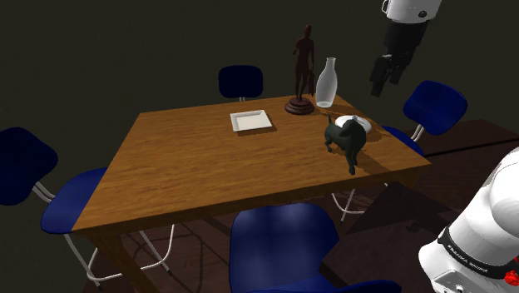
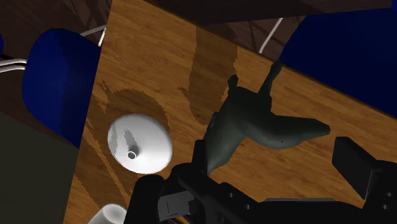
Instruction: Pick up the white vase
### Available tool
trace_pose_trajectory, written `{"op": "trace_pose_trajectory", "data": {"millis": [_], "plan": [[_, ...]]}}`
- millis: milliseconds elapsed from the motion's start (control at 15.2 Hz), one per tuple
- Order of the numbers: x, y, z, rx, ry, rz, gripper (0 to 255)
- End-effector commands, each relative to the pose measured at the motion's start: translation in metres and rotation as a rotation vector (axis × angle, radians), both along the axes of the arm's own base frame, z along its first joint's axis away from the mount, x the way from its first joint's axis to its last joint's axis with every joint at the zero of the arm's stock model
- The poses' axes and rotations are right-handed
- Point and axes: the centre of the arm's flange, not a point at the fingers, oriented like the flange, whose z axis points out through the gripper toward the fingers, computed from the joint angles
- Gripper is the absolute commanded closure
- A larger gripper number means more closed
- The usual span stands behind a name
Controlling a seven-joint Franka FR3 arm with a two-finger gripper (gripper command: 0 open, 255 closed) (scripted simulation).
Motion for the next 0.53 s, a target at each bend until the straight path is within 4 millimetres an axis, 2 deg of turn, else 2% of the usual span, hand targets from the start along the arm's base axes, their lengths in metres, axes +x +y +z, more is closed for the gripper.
{"op": "trace_pose_trajectory", "data": {"millis": [0,462], "plan": [[0.0,0.0,0.0,0.0,0.0,0.0,0],[0.047,-0.068,-0.047,0.018,0.005,-0.043,0]]}}
